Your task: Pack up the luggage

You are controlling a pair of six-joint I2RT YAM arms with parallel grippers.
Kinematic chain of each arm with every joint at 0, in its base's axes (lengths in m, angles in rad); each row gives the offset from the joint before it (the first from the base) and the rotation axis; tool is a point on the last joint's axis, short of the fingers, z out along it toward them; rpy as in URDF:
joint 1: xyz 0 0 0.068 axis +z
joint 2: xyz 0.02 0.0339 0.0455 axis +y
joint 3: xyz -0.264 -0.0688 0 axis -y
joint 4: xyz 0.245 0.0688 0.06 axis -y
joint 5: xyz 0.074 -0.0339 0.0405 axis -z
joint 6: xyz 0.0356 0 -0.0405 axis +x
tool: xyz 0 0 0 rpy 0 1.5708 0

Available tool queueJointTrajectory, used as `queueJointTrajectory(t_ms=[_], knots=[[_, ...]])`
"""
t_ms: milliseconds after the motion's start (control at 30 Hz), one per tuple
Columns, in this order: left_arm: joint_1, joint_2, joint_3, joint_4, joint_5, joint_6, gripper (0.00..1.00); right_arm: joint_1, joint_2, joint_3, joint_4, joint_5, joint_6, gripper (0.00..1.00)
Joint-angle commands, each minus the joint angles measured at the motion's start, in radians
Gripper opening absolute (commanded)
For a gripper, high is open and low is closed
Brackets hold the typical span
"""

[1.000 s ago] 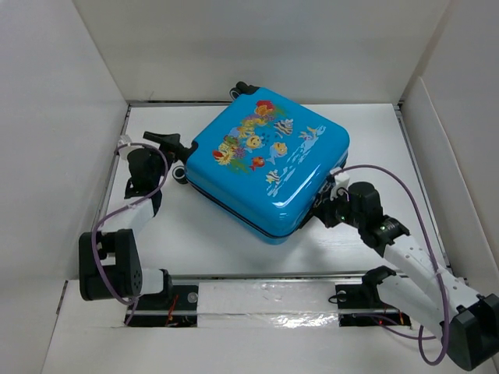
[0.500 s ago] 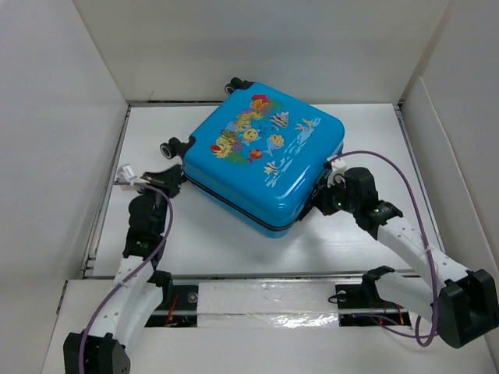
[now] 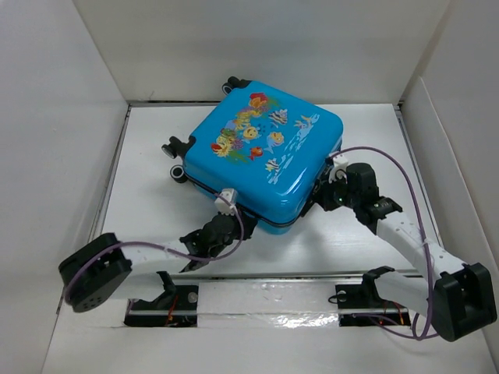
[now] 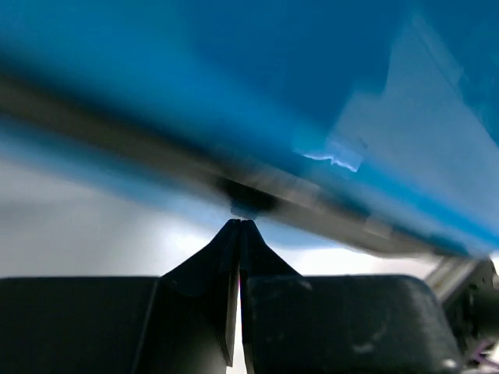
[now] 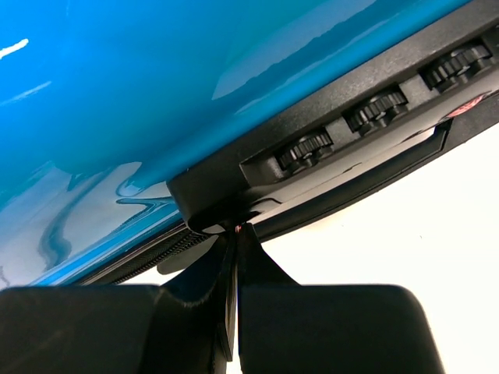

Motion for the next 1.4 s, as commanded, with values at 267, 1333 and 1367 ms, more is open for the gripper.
queueJointTrajectory(t_ms=[267, 1333, 1367], knots=[[0.022, 0.344, 0.25, 0.426, 0.017, 0.043, 0.0, 0.225, -0.203, -0.074, 0.113, 0.057, 0.052, 0.0], [0.102, 0.145, 0.284, 0.255, 0.076, 0.018, 0.22, 0.226, -0.555, -0.259, -0.039, 0.522, 0.295, 0.0], [0.128, 0.123, 0.29, 0.218, 0.074, 0.018, 0.28, 0.212, -0.591, -0.268, -0.043, 0.54, 0.295, 0.0]])
